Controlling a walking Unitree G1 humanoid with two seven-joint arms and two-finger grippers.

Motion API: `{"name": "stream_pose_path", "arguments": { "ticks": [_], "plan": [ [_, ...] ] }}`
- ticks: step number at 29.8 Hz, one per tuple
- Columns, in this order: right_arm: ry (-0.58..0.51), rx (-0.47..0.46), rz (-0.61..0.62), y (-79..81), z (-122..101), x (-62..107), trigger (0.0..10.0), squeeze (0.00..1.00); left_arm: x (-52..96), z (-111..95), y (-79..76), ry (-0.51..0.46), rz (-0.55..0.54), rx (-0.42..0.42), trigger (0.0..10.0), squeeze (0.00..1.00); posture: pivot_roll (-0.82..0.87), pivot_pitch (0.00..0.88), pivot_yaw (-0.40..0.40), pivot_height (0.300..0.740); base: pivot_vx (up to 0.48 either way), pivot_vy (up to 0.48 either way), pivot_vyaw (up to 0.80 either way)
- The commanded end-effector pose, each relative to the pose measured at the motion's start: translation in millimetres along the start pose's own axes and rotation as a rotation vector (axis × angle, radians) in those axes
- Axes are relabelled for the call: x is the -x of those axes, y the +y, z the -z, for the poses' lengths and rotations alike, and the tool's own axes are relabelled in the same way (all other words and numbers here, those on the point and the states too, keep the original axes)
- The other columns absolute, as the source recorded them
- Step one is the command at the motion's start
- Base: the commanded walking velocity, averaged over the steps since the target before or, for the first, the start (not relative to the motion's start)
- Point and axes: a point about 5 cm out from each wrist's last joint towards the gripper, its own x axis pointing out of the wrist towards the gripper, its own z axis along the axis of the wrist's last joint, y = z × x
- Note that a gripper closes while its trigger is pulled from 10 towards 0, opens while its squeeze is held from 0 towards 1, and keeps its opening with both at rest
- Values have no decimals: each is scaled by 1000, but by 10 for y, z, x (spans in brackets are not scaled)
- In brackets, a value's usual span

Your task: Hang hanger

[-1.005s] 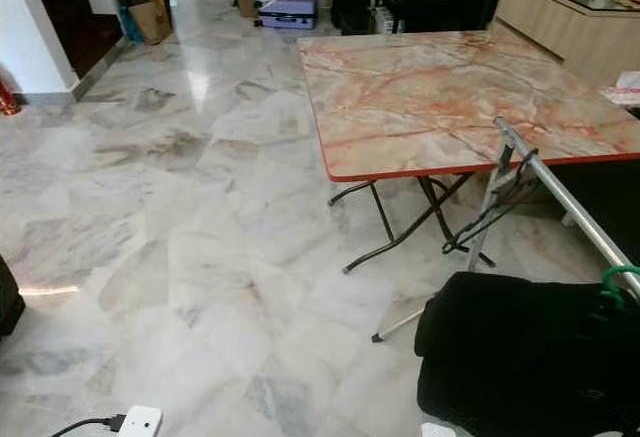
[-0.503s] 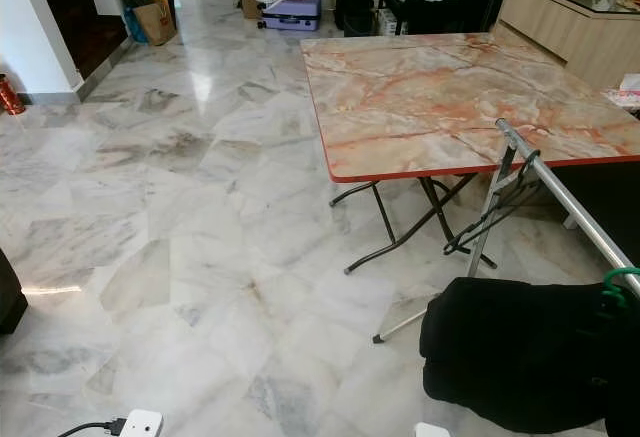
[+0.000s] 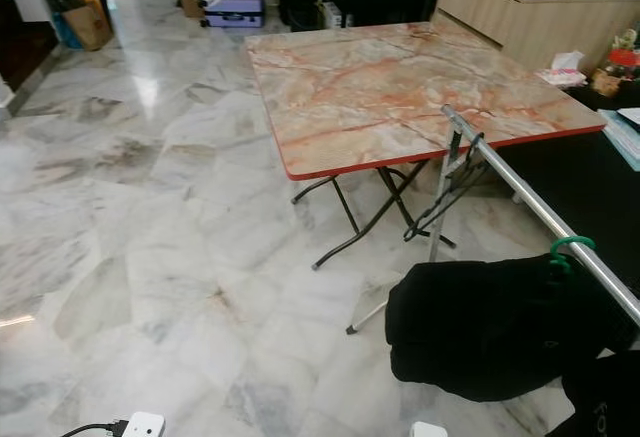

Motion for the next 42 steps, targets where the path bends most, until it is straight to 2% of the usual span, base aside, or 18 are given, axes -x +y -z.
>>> {"name": "stream_pose_path", "arguments": {
  "ticks": [1, 4, 11, 42],
  "plan": [
    [14, 3, -4, 12, 28, 2, 10000, 0, 10, 52, 30, 20, -11, 3, 10000, 0, 27, 35, 11, 740, 0, 0, -800],
    [14, 3, -6, 20, 29, 1, 10000, 0, 11, 61, 29, 22, -12, 26, 10000, 0, 28, 35, 11, 740, 0, 0, -800],
    [14, 4, -7, 24, 27, -1, 10000, 0, 14, 82, 26, 33, -12, 14, 10000, 0, 29, 34, 11, 740, 0, 254, -800],
    [19, 7, -8, 24, 35, 0, 10000, 0, 7, 63, 10, 32, -12, 5, 10000, 0, 32, 35, 13, 740, 0, 0, -800]
  ]
}}
